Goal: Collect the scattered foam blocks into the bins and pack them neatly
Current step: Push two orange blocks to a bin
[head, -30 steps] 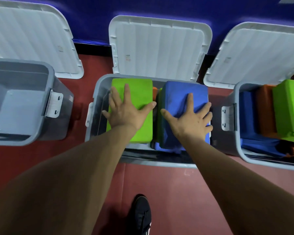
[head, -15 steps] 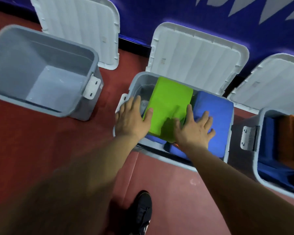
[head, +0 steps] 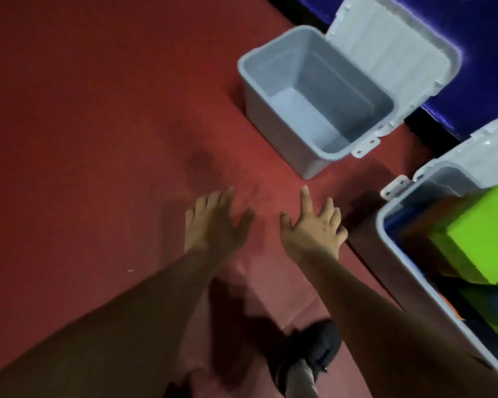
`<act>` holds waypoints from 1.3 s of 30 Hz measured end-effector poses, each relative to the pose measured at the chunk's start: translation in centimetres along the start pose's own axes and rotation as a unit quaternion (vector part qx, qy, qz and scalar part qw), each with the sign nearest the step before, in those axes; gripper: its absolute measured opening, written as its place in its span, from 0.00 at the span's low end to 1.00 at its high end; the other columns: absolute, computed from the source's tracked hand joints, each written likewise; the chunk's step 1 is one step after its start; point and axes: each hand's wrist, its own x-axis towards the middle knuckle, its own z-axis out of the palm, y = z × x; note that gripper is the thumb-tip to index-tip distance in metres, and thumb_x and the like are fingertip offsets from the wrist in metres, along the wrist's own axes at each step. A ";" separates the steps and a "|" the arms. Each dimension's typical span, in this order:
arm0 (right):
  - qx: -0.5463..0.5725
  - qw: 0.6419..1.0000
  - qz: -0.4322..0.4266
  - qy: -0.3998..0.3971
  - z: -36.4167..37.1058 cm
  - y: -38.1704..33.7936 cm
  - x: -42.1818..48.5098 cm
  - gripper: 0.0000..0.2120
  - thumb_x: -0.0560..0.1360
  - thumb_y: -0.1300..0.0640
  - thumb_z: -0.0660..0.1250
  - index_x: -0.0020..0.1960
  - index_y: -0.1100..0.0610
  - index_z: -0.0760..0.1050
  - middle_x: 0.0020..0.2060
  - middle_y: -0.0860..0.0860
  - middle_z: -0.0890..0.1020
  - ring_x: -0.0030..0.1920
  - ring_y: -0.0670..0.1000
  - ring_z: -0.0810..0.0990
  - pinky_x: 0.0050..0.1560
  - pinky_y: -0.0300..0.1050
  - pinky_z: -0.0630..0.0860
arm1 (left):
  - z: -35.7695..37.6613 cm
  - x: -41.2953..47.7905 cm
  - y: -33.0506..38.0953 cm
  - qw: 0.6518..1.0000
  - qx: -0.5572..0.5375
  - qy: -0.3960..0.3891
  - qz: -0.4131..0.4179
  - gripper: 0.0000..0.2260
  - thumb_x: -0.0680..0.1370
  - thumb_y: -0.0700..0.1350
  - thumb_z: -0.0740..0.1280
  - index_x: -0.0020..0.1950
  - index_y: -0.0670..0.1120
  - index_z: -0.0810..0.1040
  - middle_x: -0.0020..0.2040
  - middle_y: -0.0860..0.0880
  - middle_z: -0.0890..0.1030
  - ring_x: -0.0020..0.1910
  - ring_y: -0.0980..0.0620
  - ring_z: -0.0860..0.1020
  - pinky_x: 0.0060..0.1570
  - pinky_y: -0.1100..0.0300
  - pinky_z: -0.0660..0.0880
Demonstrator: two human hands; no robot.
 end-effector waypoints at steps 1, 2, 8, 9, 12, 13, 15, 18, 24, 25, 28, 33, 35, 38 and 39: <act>-0.006 1.000 -0.023 -0.015 1.7 -2.9 -1.7 0.34 0.81 0.38 0.56 0.82 0.39 0.44 0.81 0.60 0.49 0.81 0.62 0.46 0.76 0.68 0.49 | -1.1 -1.1 -4.0 0.999 0.013 -0.001 -0.030 0.38 0.75 0.70 0.47 0.77 0.50 0.68 0.70 0.47 0.74 0.68 0.41 0.70 0.65 0.47 0.64; -0.014 0.998 -0.048 -0.025 3.4 -5.9 -3.4 0.34 0.81 0.38 0.56 0.82 0.39 0.44 0.81 0.60 0.50 0.80 0.63 0.47 0.75 0.68 0.50 | -2.1 -2.3 -7.8 0.998 0.021 0.002 -0.065 0.37 0.76 0.70 0.47 0.78 0.51 0.66 0.72 0.48 0.72 0.69 0.42 0.68 0.67 0.47 0.62; -0.095 0.974 -0.201 -0.048 12.9 -22.8 -14.3 0.32 0.80 0.37 0.58 0.81 0.41 0.52 0.78 0.61 0.59 0.78 0.63 0.56 0.72 0.65 0.59 | -8.3 -11.2 -28.0 0.973 -0.006 0.067 -0.223 0.38 0.76 0.71 0.46 0.78 0.49 0.63 0.72 0.47 0.69 0.68 0.42 0.67 0.67 0.46 0.62; -0.109 0.967 -0.223 -0.053 14.4 -25.3 -16.3 0.32 0.80 0.38 0.58 0.81 0.42 0.52 0.77 0.61 0.60 0.77 0.62 0.56 0.71 0.64 0.60 | -9.2 -13.0 -31.0 0.967 -0.014 0.074 -0.245 0.39 0.76 0.71 0.46 0.78 0.49 0.62 0.73 0.47 0.69 0.69 0.42 0.67 0.67 0.45 0.62; -0.151 0.944 -0.283 -0.079 18.8 -32.0 -22.4 0.33 0.80 0.37 0.57 0.81 0.42 0.50 0.77 0.61 0.60 0.78 0.62 0.57 0.71 0.63 0.60 | -11.2 -18.7 -39.2 0.944 -0.032 0.090 -0.317 0.37 0.79 0.71 0.47 0.80 0.49 0.60 0.75 0.47 0.66 0.72 0.43 0.65 0.70 0.45 0.60; -0.163 0.934 -0.304 -0.091 20.2 -34.1 -24.4 0.33 0.80 0.37 0.57 0.82 0.42 0.49 0.78 0.61 0.59 0.78 0.62 0.56 0.71 0.63 0.60 | -11.8 -20.7 -41.7 0.934 -0.036 0.095 -0.342 0.37 0.79 0.71 0.48 0.80 0.49 0.59 0.76 0.48 0.66 0.72 0.44 0.64 0.70 0.45 0.60; -0.191 0.911 -0.346 -0.117 23.1 -37.9 -28.4 0.34 0.80 0.38 0.57 0.82 0.41 0.48 0.79 0.62 0.57 0.78 0.63 0.55 0.72 0.63 0.59 | -12.7 -24.7 -46.4 0.912 -0.048 0.107 -0.394 0.37 0.78 0.70 0.49 0.81 0.49 0.58 0.75 0.47 0.65 0.71 0.43 0.64 0.70 0.45 0.60; -0.227 0.878 -0.395 -0.146 27.0 -43.4 -33.6 0.34 0.81 0.39 0.57 0.82 0.40 0.46 0.80 0.61 0.53 0.79 0.63 0.52 0.74 0.62 0.56 | -14.1 -29.8 -52.5 0.875 -0.069 0.119 -0.464 0.37 0.78 0.70 0.49 0.81 0.48 0.58 0.75 0.47 0.65 0.71 0.43 0.64 0.70 0.45 0.60; -0.259 0.825 -0.469 -0.177 34.4 -54.6 -40.4 0.34 0.81 0.39 0.57 0.82 0.41 0.45 0.81 0.60 0.51 0.80 0.62 0.51 0.74 0.62 0.59 | -17.5 -35.5 -64.3 0.819 -0.080 0.139 -0.551 0.39 0.78 0.71 0.46 0.81 0.48 0.56 0.76 0.46 0.64 0.73 0.43 0.63 0.71 0.45 0.59; -0.259 0.821 -0.476 -0.180 35.7 -56.5 -41.1 0.34 0.81 0.39 0.57 0.82 0.40 0.45 0.81 0.60 0.51 0.80 0.62 0.51 0.74 0.61 0.59 | -18.1 -35.8 -66.5 0.810 -0.082 0.143 -0.563 0.39 0.78 0.71 0.46 0.82 0.48 0.56 0.76 0.46 0.64 0.73 0.43 0.63 0.72 0.45 0.59; -0.260 0.806 -0.498 -0.187 39.5 -62.3 -43.1 0.34 0.81 0.39 0.58 0.82 0.40 0.47 0.81 0.59 0.51 0.80 0.61 0.51 0.74 0.61 0.58 | -20.2 -35.8 -72.6 0.790 -0.087 0.151 -0.587 0.39 0.78 0.71 0.46 0.82 0.48 0.55 0.76 0.45 0.63 0.73 0.42 0.63 0.72 0.44 0.59; -0.283 0.777 -0.532 -0.182 42.9 -71.1 -46.4 0.35 0.81 0.39 0.58 0.82 0.41 0.47 0.80 0.60 0.52 0.80 0.62 0.52 0.74 0.61 0.57 | -24.7 -34.4 -80.5 0.771 -0.112 0.170 -0.603 0.38 0.78 0.71 0.45 0.82 0.50 0.54 0.77 0.46 0.62 0.74 0.42 0.62 0.72 0.44 0.59; -0.285 0.773 -0.536 -0.185 44.3 -74.1 -48.1 0.34 0.81 0.38 0.58 0.82 0.42 0.47 0.80 0.60 0.53 0.79 0.61 0.52 0.74 0.62 0.58 | -26.2 -34.5 -82.9 0.774 -0.110 0.178 -0.598 0.39 0.77 0.71 0.44 0.82 0.50 0.54 0.77 0.46 0.62 0.74 0.43 0.61 0.72 0.45 0.58; -0.289 0.767 -0.540 -0.194 46.7 -77.7 -50.6 0.34 0.81 0.38 0.57 0.82 0.43 0.48 0.79 0.61 0.54 0.79 0.62 0.53 0.74 0.64 0.57 | -27.4 -35.5 -87.3 0.771 -0.105 0.174 -0.604 0.38 0.77 0.71 0.45 0.82 0.50 0.55 0.77 0.46 0.62 0.75 0.44 0.60 0.73 0.45 0.58; -0.287 0.764 -0.542 -0.200 47.7 -78.6 -51.3 0.34 0.81 0.39 0.57 0.82 0.43 0.48 0.79 0.61 0.54 0.79 0.62 0.53 0.73 0.65 0.57 | -27.5 -35.8 -88.8 0.771 -0.106 0.171 -0.604 0.38 0.78 0.71 0.44 0.82 0.49 0.55 0.77 0.46 0.62 0.75 0.43 0.60 0.73 0.45 0.58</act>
